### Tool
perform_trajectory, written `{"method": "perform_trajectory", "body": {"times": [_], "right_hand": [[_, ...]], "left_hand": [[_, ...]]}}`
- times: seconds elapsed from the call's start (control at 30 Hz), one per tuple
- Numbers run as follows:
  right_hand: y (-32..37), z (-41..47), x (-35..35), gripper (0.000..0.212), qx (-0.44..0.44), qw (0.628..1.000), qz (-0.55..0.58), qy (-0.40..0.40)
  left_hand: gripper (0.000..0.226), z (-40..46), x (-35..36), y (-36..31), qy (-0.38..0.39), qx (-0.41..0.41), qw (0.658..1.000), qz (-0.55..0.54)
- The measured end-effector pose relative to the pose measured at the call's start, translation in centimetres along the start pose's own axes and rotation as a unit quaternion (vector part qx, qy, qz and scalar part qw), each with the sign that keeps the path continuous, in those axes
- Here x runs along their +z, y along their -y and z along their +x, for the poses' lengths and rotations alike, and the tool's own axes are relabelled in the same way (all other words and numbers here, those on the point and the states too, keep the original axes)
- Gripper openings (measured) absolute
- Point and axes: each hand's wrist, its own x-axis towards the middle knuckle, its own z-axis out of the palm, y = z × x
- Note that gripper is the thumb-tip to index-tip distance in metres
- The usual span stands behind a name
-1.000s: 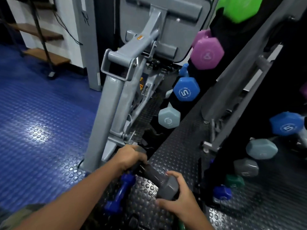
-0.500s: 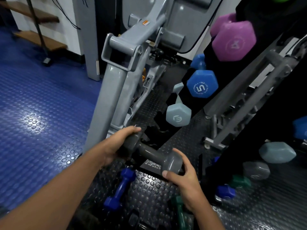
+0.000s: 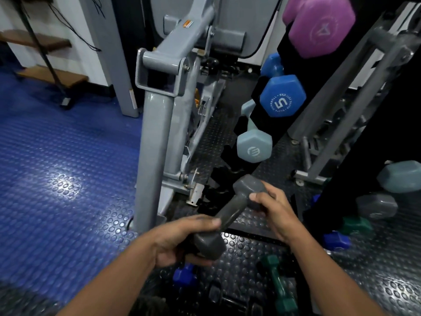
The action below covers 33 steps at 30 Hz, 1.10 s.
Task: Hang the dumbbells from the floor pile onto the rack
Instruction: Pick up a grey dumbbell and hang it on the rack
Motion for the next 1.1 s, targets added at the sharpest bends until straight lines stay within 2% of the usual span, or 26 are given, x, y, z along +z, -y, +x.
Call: {"method": "perform_trajectory", "body": {"times": [0.13, 0.23, 0.43, 0.57, 0.67, 0.73, 0.83, 0.93, 1.1], "right_hand": [[0.3, 0.4, 0.3, 0.044, -0.016, 0.999, -0.046, -0.015], [-0.5, 0.0, 0.7, 0.034, -0.026, 0.994, -0.101, -0.025], [-1.8, 0.3, 1.8, 0.052, -0.100, 0.968, -0.224, -0.044], [-2.7, 1.3, 0.8, 0.054, -0.112, 0.965, -0.200, -0.126], [-2.9, 3.2, 0.0, 0.068, -0.095, 0.966, -0.225, -0.089], [-2.8, 4.5, 0.1, 0.069, -0.085, 0.966, -0.238, -0.061], [-2.7, 5.4, 0.7, 0.065, -0.095, 0.966, -0.221, -0.097], [-2.7, 5.5, 1.7, 0.058, -0.111, 0.967, -0.173, -0.148], [-3.6, 6.2, 2.0, 0.055, -0.118, 0.974, -0.124, -0.150]], "left_hand": [[0.070, 0.3, 3.8, 2.4, -0.042, 0.036, 0.997, -0.060], [0.071, 0.5, 5.0, 3.2, -0.080, 0.056, 0.991, -0.089], [0.065, -0.1, 5.0, 3.4, -0.124, 0.108, 0.981, -0.101], [0.054, 0.0, 5.1, 3.0, -0.161, 0.141, 0.964, -0.157], [0.047, 0.2, 4.5, 2.2, -0.185, 0.176, 0.949, -0.184], [0.048, 0.4, 3.7, 1.2, -0.192, 0.201, 0.945, -0.171], [0.061, 1.6, 2.8, -0.8, -0.210, 0.234, 0.940, -0.132], [0.058, 3.3, 3.2, -3.1, -0.237, 0.251, 0.933, -0.106], [0.053, 6.4, 3.6, -6.1, -0.256, 0.247, 0.931, -0.085]]}}
